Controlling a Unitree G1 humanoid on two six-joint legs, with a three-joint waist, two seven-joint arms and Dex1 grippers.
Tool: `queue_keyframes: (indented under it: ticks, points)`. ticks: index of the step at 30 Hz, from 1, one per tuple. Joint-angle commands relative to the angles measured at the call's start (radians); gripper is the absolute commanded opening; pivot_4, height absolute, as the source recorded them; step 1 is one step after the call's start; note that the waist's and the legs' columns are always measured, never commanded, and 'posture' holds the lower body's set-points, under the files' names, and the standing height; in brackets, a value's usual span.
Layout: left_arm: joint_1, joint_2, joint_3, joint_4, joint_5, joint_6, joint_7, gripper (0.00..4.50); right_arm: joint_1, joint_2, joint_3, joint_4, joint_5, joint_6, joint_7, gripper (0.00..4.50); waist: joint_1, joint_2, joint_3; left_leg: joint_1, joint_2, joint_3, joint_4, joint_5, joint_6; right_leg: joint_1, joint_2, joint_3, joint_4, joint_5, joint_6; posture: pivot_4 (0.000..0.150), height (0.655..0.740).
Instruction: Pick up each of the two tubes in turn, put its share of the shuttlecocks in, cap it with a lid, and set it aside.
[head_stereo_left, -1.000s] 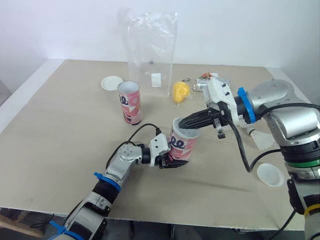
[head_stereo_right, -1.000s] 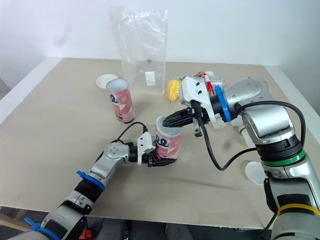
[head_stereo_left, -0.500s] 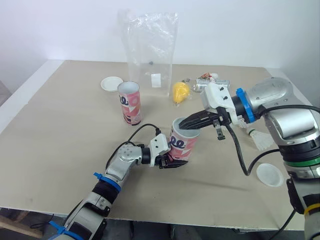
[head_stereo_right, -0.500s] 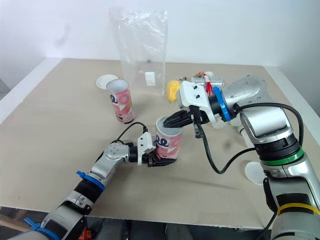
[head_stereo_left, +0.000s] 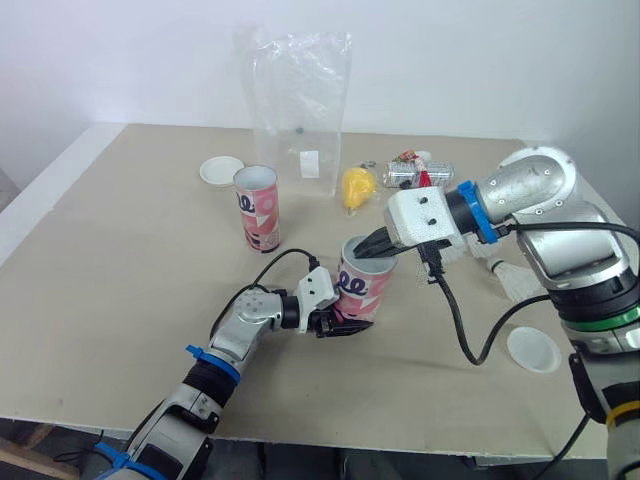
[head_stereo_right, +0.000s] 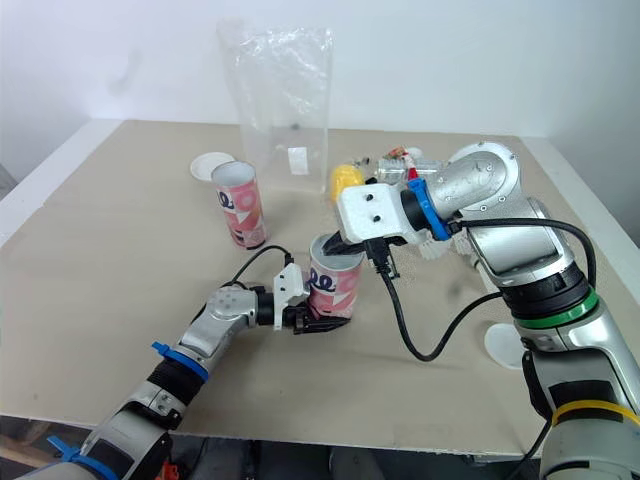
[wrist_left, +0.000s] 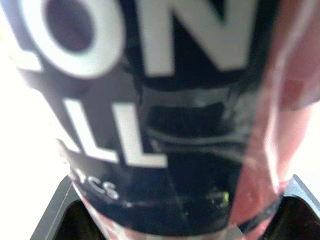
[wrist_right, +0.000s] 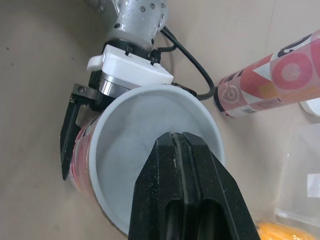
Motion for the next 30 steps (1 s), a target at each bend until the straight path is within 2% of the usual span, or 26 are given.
queue_keyframes:
  ticks: [1, 7, 14, 19, 24, 25, 26, 27, 28, 30]
  points:
    - [0.013, 0.012, 0.011, 0.004, 0.013, 0.022, 0.015, 2.94, 0.062, 0.012, 0.108, 0.023, -0.033, 0.040, 0.067, 0.01, 0.000, -0.001, -0.001, 0.000, 0.000, 0.000, 0.000, 0.000, 0.000, 0.000, 0.000, 0.000, 0.000, 0.000, 0.000, 0.150, 0.7400]
    - [0.013, 0.029, 0.014, 0.003, 0.017, 0.013, 0.012, 2.94, 0.028, 0.043, -0.120, 0.033, 0.218, 0.312, 0.033, 0.01, 0.000, -0.001, 0.001, 0.001, 0.001, 0.001, -0.001, -0.001, -0.001, 0.001, 0.000, 0.000, -0.002, 0.001, -0.003, 0.150, 0.7400]
    - [0.009, 0.042, 0.013, -0.001, 0.024, 0.004, 0.006, 2.94, 0.102, -0.029, -0.401, 0.052, 0.417, 0.467, -0.051, 0.01, 0.002, 0.001, 0.004, -0.013, -0.001, 0.000, -0.001, 0.001, 0.001, -0.006, 0.000, 0.000, -0.002, 0.005, 0.002, 0.150, 0.7400]
    - [0.002, 0.044, 0.012, -0.002, 0.023, -0.010, -0.002, 2.94, 0.366, 0.015, -0.638, -0.023, 0.484, 0.446, -0.220, 0.01, 0.002, -0.001, 0.005, -0.013, 0.000, -0.004, -0.001, 0.000, 0.001, -0.004, 0.003, -0.001, -0.004, 0.003, 0.004, 0.150, 0.7400]
    - [0.001, 0.049, 0.011, -0.018, 0.009, -0.017, -0.021, 2.94, 0.631, 0.081, -0.681, -0.108, 0.466, 0.325, -0.289, 0.01, -0.002, 0.004, 0.009, -0.012, -0.001, -0.005, -0.001, 0.001, 0.002, -0.004, 0.005, 0.002, -0.004, 0.005, 0.007, 0.150, 0.7400]
    - [0.002, 0.051, 0.013, -0.025, 0.001, -0.017, -0.029, 3.63, 0.685, 0.086, -0.665, -0.118, 0.445, 0.282, -0.284, 0.63, -0.002, 0.005, 0.009, -0.013, 0.000, -0.005, -0.001, 0.001, 0.002, -0.005, 0.006, 0.002, -0.004, 0.005, 0.006, 0.150, 0.7400]
    - [0.003, 0.054, 0.016, -0.031, -0.006, -0.018, -0.039, 3.78, 0.731, 0.091, -0.643, -0.125, 0.422, 0.237, -0.278, 0.76, 0.000, 0.005, 0.009, -0.013, -0.001, -0.005, -0.001, 0.001, 0.002, -0.004, 0.006, 0.003, -0.004, 0.005, 0.007, 0.150, 0.7400]
    - [0.003, 0.057, 0.016, -0.035, -0.008, -0.026, -0.045, 4.26, 0.763, 0.094, -0.620, -0.128, 0.404, 0.196, -0.273, 1.23, -0.002, 0.005, 0.009, -0.013, -0.001, -0.005, -0.001, 0.001, 0.002, -0.004, 0.006, 0.002, -0.004, 0.005, 0.007, 0.150, 0.7400]
    - [0.003, 0.059, 0.017, -0.036, -0.010, -0.030, -0.048, 4.50, 0.782, 0.101, -0.601, -0.131, 0.395, 0.170, -0.276, 1.77, -0.003, 0.006, 0.009, -0.013, -0.001, -0.005, -0.001, 0.001, 0.001, -0.005, 0.006, 0.003, -0.004, 0.004, 0.007, 0.150, 0.7400]
    - [0.004, 0.064, 0.018, -0.039, -0.009, -0.037, -0.057, 4.50, 0.804, 0.117, -0.566, -0.138, 0.393, 0.146, -0.281, 2.72, -0.009, 0.009, 0.012, -0.013, -0.001, -0.003, -0.001, 0.001, 0.001, -0.005, 0.005, 0.004, -0.004, 0.005, 0.007, 0.150, 0.7400]
